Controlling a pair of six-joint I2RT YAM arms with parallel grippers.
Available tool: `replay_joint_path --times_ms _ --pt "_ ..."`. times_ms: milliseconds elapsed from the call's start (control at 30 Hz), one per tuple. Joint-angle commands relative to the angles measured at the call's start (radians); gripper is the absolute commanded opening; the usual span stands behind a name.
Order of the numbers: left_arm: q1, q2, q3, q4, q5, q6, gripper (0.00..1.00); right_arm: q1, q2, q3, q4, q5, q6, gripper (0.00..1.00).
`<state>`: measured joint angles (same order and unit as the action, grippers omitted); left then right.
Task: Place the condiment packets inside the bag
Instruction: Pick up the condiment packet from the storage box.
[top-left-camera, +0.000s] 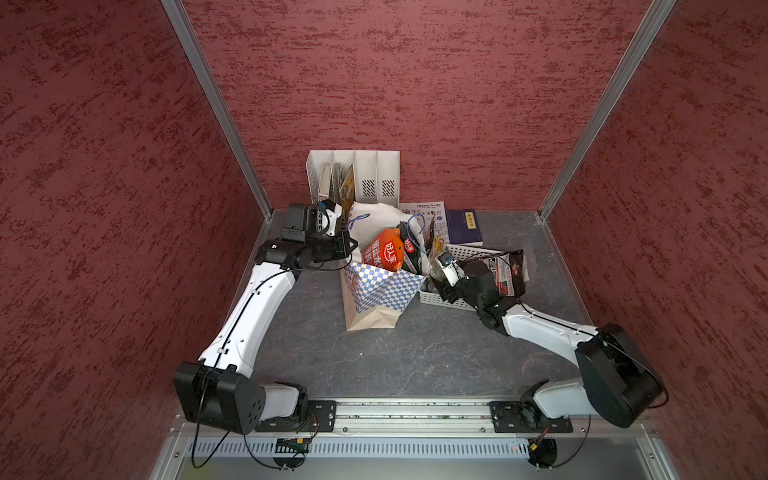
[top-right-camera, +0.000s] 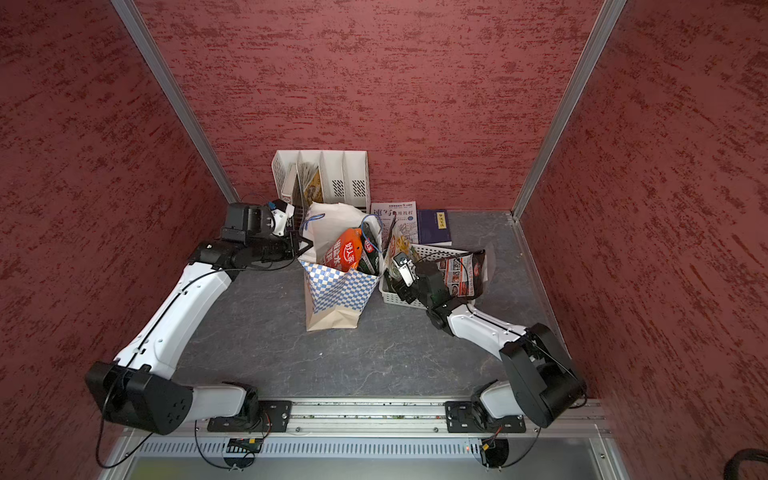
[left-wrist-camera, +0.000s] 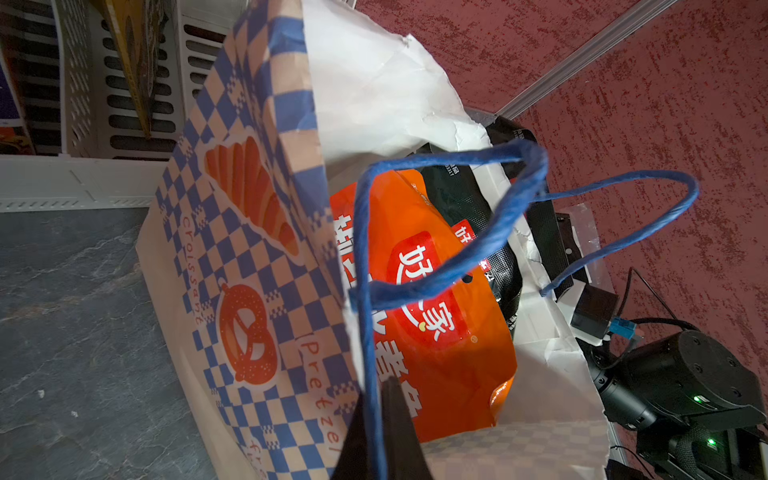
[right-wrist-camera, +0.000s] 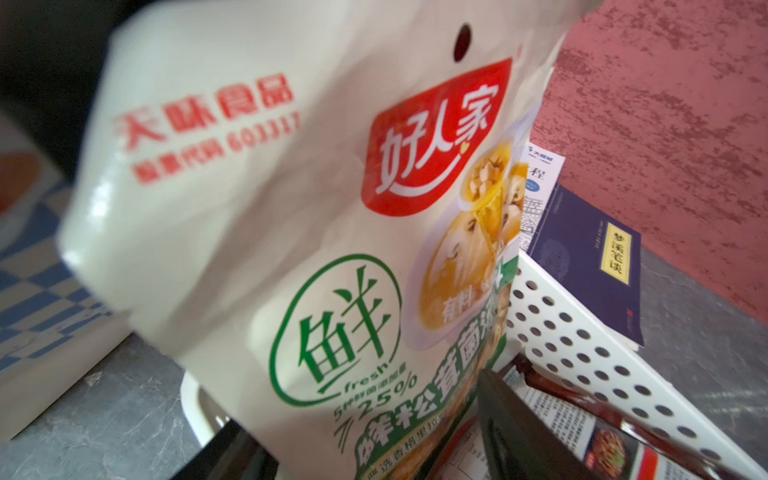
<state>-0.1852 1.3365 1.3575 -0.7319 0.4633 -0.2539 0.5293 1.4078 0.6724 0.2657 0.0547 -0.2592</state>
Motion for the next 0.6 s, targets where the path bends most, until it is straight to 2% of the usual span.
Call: replay_joint_path --times_ms 0,67,133,167,200,267,300,367,433,567 --pt "0.003 -0.022 0.0 0.069 0.008 0.017 0.0 -0.003 -0.033 0.019 -0.007 0.074 0.036 0.63" --pt "0.003 -0.022 0.0 0.069 0.011 0.016 0.0 -0.007 -0.039 0.015 -0.011 0.101 0.062 0.51" --pt "0.002 -0.023 0.0 0.069 0.011 0.017 0.0 -0.015 -0.036 0.02 -0.02 0.201 0.129 0.37" --pt "0.003 -0.025 -0.001 0.069 0.01 0.017 0.0 -0.022 -0.034 0.03 -0.031 0.235 0.169 0.35" --pt "0.004 -0.026 -0.001 0.069 0.01 0.018 0.0 -0.028 -0.032 0.034 -0.039 0.256 0.205 0.36" --pt "0.004 -0.026 -0.001 0.068 0.01 0.017 0.0 -0.031 -0.02 0.045 -0.053 0.268 0.255 0.54" --pt "0.004 -0.027 -0.002 0.069 0.01 0.017 0.0 -0.032 -0.012 0.056 -0.062 0.271 0.276 0.6" --pt "0.005 -0.027 -0.001 0.068 0.01 0.016 0.0 -0.031 0.016 0.086 -0.102 0.284 0.322 0.63" --pt "0.004 -0.028 -0.001 0.068 0.01 0.016 0.0 -0.032 0.041 0.123 -0.145 0.299 0.359 0.55" --pt "0.005 -0.033 -0.001 0.066 0.008 0.017 0.0 -0.032 0.042 0.164 -0.215 0.316 0.411 0.26"
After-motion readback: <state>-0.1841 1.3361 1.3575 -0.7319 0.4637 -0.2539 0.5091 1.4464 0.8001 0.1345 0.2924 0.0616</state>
